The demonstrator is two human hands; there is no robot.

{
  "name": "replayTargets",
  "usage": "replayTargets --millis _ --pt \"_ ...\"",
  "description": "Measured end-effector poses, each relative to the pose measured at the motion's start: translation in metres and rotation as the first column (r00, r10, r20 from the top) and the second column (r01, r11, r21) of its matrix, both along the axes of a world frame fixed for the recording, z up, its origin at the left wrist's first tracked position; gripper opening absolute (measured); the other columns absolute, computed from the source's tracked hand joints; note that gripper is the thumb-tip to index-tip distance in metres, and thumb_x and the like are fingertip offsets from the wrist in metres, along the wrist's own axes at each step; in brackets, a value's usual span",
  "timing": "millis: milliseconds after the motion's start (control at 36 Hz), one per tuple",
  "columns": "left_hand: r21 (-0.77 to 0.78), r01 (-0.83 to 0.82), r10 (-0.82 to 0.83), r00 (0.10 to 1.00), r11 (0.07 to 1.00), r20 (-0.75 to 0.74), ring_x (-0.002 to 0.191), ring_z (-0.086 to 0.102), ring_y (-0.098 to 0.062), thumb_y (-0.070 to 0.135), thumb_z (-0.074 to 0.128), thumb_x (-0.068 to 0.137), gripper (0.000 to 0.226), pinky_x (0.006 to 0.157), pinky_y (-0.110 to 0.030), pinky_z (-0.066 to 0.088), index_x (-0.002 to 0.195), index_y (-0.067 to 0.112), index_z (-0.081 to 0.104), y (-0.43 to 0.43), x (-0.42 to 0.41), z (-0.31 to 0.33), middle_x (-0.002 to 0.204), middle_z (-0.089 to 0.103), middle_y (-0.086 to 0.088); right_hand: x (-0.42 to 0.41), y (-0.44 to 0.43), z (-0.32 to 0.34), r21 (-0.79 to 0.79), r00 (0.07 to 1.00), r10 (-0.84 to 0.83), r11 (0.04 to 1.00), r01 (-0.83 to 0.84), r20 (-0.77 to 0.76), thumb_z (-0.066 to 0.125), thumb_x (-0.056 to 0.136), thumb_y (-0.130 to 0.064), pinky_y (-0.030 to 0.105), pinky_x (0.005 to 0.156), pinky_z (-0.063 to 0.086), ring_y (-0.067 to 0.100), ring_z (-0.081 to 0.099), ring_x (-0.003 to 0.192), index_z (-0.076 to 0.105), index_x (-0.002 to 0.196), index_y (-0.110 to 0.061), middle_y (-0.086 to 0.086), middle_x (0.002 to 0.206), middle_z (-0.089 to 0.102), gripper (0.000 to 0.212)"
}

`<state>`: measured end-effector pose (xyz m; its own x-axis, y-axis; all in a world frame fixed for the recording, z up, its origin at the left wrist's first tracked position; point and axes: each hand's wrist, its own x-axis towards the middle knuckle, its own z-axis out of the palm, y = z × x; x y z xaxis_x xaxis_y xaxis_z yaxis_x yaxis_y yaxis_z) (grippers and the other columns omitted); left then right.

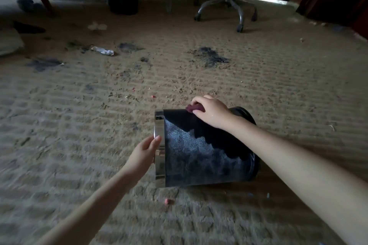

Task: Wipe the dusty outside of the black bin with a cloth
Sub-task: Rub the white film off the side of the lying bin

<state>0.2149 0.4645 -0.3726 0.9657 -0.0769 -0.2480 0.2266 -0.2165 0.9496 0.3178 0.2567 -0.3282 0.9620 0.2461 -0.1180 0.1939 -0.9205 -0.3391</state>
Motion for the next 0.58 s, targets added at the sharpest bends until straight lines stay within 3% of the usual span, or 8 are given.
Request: replayTargets --millis 56,111,194,278,361,444,528,583 --pt "-0.001 -0.006 0.006 1.0 1.0 0.0 0.08 0.059 -0.007 0.034 0.038 0.097 0.022 0.069 -0.022 0.043 0.092 0.028 0.059 0.001 -0.002 -0.001 0.089 0.066 0.004 0.005 0.006 0.002 0.057 1.0 -0.01 0.998 0.011 -0.003 0.053 0.089 -0.018 0.033 0.077 0.042 0.027 0.053 0.096 0.056 0.108 -0.023 0.005 0.108 0.051 0.019" --pt "-0.016 -0.005 0.004 1.0 1.0 -0.01 0.077 0.058 -0.003 0.034 0.039 0.097 0.022 0.072 -0.024 0.042 0.096 0.027 0.06 0.001 -0.004 -0.003 0.087 0.065 0.007 0.01 0.019 0.006 0.152 1.0 -0.001 0.988 0.001 0.006 0.052 0.089 -0.01 0.027 0.079 0.038 0.026 0.052 0.102 0.058 0.117 -0.018 0.008 0.115 0.052 0.03" --pt "-0.001 0.007 -0.007 1.0 1.0 0.003 0.065 0.055 0.007 0.033 0.038 0.098 0.021 0.063 -0.012 0.04 0.095 0.027 0.059 0.002 -0.006 -0.006 0.076 0.061 0.014 0.012 0.048 0.01 0.213 0.997 0.065 0.974 -0.071 0.036 0.051 0.089 -0.005 0.022 0.085 0.034 0.025 0.051 0.109 0.062 0.119 -0.012 0.011 0.119 0.055 0.033" --pt "0.026 0.011 -0.012 1.0 1.0 0.014 0.062 0.052 0.007 0.033 0.039 0.097 0.021 0.06 -0.013 0.038 0.092 0.028 0.058 0.003 -0.006 -0.008 0.073 0.058 0.015 0.008 0.071 0.005 0.137 0.984 0.179 0.975 -0.176 -0.008 0.046 0.087 -0.001 0.029 0.093 0.036 0.027 0.049 0.11 0.066 0.112 -0.013 0.011 0.115 0.058 0.035" --pt "0.04 0.033 -0.034 0.999 0.999 0.035 0.063 0.054 0.01 0.031 0.039 0.098 0.02 0.06 -0.011 0.039 0.097 0.028 0.059 0.005 -0.006 -0.009 0.076 0.062 0.015 0.0 0.073 -0.001 0.101 0.971 0.233 0.966 -0.236 0.044 0.043 0.083 0.002 0.032 0.096 0.033 0.031 0.048 0.108 0.068 0.105 -0.012 0.01 0.108 0.059 0.036" --pt "0.063 0.048 -0.052 0.996 0.997 0.069 0.055 0.051 0.01 0.028 0.039 0.098 0.025 0.055 -0.008 0.038 0.079 0.026 0.055 0.006 -0.008 -0.008 0.06 0.056 0.014 -0.017 0.066 -0.003 0.083 0.942 0.303 0.945 -0.317 0.145 0.044 0.085 0.006 0.032 0.095 0.032 0.029 0.046 0.104 0.068 0.106 -0.008 0.009 0.106 0.059 0.036" --pt "0.076 0.06 -0.065 0.996 0.995 0.057 0.058 0.043 -0.002 0.03 0.04 0.098 0.03 0.063 -0.02 0.04 0.071 0.02 0.049 0.007 -0.01 -0.007 0.063 0.046 0.009 -0.04 0.059 -0.004 0.051 0.882 0.391 0.907 -0.417 0.262 0.051 0.081 0.01 0.037 0.087 0.04 0.032 0.048 0.092 0.07 0.101 -0.005 0.012 0.098 0.06 0.032" --pt "0.053 0.064 -0.066 0.997 0.996 0.033 0.067 0.048 -0.008 0.032 0.039 0.098 0.029 0.07 -0.027 0.043 0.079 0.016 0.056 0.007 -0.01 -0.007 0.069 0.052 0.004 -0.049 0.053 -0.002 0.004 0.828 0.482 0.864 -0.504 0.288 0.058 0.076 0.012 0.039 0.08 0.045 0.033 0.052 0.082 0.071 0.096 -0.004 0.012 0.092 0.061 0.029"
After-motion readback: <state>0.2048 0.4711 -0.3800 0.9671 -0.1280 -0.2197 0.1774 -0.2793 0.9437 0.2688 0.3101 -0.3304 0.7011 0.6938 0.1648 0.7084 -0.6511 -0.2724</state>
